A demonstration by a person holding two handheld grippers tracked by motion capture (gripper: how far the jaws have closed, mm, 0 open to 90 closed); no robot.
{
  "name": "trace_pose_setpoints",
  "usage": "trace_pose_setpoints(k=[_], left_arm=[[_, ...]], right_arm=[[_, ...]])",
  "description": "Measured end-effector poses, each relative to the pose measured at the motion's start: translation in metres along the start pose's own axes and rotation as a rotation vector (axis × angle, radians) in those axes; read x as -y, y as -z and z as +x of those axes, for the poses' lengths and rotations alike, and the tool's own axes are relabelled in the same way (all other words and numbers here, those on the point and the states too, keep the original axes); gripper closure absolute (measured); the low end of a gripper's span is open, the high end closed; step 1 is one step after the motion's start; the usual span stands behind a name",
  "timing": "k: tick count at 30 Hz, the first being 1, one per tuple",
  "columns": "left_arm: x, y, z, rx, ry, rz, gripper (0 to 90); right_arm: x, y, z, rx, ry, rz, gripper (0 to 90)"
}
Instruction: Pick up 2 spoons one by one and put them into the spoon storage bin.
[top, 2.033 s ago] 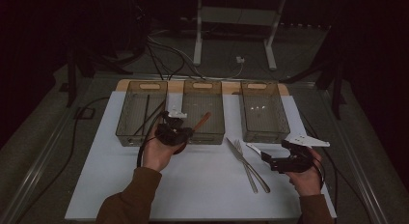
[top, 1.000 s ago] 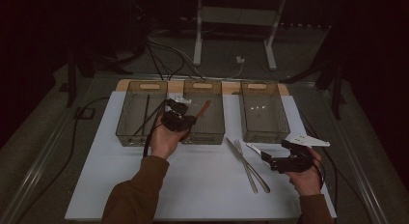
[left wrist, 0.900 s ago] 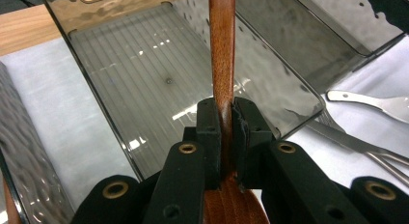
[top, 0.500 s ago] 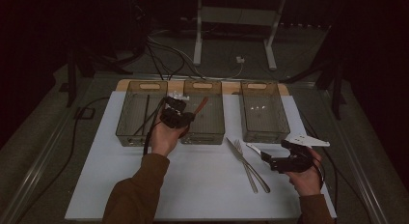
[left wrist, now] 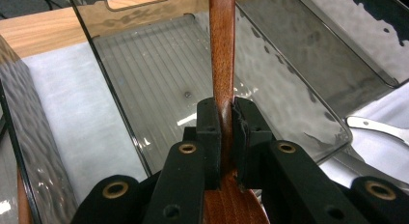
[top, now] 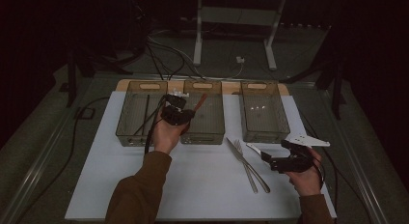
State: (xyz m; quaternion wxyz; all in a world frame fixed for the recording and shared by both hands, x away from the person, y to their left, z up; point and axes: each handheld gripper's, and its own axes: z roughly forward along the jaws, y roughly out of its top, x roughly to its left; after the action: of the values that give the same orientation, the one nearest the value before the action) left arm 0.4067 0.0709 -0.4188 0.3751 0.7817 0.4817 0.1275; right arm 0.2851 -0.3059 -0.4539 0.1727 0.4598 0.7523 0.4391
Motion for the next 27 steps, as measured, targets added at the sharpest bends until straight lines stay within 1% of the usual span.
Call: trace_pose_setpoints(k=[6, 8, 13, 20, 24, 27], left_arm=[[-0.001, -0.007, 0.002, -0.023, 0.031, -0.002, 83.7], [-0.002, -0.01, 0.003, -0.034, 0.035, 0.001, 83.7], [-0.003, -0.017, 0.004, -0.052, 0.068, -0.003, 83.7], [-0.006, -0.027, 0.004, -0.069, 0.087, -0.002, 83.7], [-0.008, -0.033, 0.005, -0.074, 0.114, -0.003, 83.7], [-0.009, -0.038, 0.006, -0.083, 0.124, 0.005, 83.6]], right_arm=[[0.0, 0.0, 0.0, 0.0, 0.0, 0.0, 0.0], [0.0, 0.0, 0.0, -0.001, 0.0, 0.0, 0.1], [0.0, 0.0, 0.0, -0.002, -0.001, 0.0, 0.1], [0.0, 0.0, -0.001, -0.002, -0.002, 0.0, 0.1], [0.001, -0.001, -0.001, -0.003, 0.0, 0.001, 0.1], [0.001, -0.001, 0.0, -0.004, 0.002, 0.001, 0.1]])
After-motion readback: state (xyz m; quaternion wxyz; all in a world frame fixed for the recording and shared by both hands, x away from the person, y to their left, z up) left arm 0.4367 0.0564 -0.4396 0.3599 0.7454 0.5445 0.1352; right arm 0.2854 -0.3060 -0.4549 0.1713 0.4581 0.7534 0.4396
